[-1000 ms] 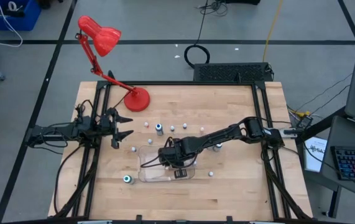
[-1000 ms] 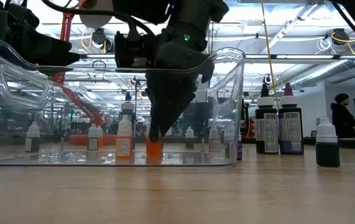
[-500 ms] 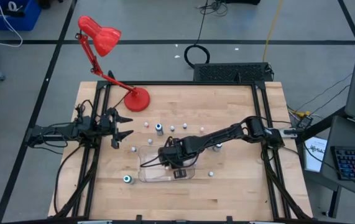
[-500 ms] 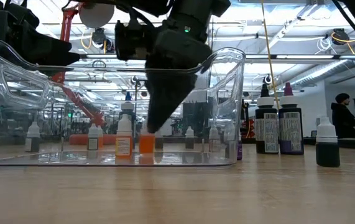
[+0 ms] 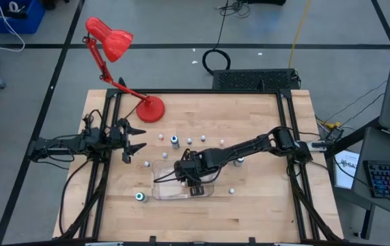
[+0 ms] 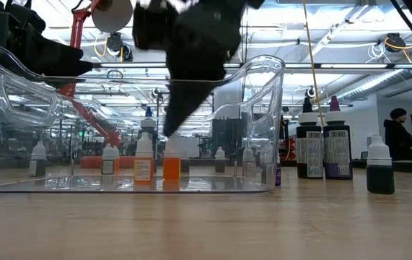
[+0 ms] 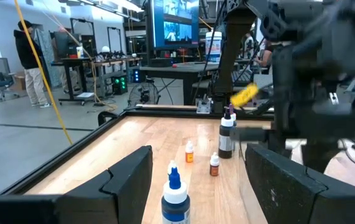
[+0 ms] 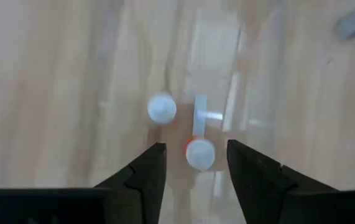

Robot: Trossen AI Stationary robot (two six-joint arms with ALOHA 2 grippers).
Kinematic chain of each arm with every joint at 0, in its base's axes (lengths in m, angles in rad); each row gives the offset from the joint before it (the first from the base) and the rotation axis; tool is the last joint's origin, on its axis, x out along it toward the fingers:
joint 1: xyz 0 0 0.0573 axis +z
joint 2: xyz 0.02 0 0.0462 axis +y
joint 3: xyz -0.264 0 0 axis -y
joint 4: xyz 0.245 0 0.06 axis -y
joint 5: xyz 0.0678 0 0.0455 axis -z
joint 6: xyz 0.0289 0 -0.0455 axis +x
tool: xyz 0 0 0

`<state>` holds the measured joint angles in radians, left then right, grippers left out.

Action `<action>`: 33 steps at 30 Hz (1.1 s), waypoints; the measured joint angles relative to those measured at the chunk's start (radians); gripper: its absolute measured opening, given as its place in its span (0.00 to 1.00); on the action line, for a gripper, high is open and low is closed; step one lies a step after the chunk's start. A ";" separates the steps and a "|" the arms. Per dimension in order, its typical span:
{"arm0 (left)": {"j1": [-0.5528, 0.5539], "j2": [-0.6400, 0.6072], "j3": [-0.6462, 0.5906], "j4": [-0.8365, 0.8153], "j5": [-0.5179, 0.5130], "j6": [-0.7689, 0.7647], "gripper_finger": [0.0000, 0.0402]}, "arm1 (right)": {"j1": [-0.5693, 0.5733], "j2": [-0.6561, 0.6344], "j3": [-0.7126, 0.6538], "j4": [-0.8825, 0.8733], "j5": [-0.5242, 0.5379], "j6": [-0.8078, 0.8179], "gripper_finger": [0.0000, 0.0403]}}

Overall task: Pick & Place food coloring
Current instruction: Put the small black food coloring into the bin

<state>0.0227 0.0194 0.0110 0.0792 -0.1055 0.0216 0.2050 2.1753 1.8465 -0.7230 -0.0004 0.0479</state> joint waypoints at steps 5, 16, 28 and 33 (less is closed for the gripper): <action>0.000 0.000 0.000 -0.001 0.000 0.000 0.64 | 0.000 -0.075 0.000 -0.023 0.003 0.018 0.41; 0.000 0.000 0.000 0.000 0.000 0.000 0.64 | 0.131 -0.304 0.001 -0.522 0.027 0.457 0.41; 0.000 0.000 0.000 0.000 0.000 0.000 0.64 | 0.393 -0.323 -0.139 -0.668 0.313 0.759 0.42; 0.000 0.000 0.000 0.000 0.000 0.000 0.64 | 0.397 -0.323 -0.302 -0.485 0.338 0.717 0.41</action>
<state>0.0227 0.0196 0.0110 0.0790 -0.1055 0.0216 0.6020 1.8524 1.5448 -1.2077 0.3380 0.7647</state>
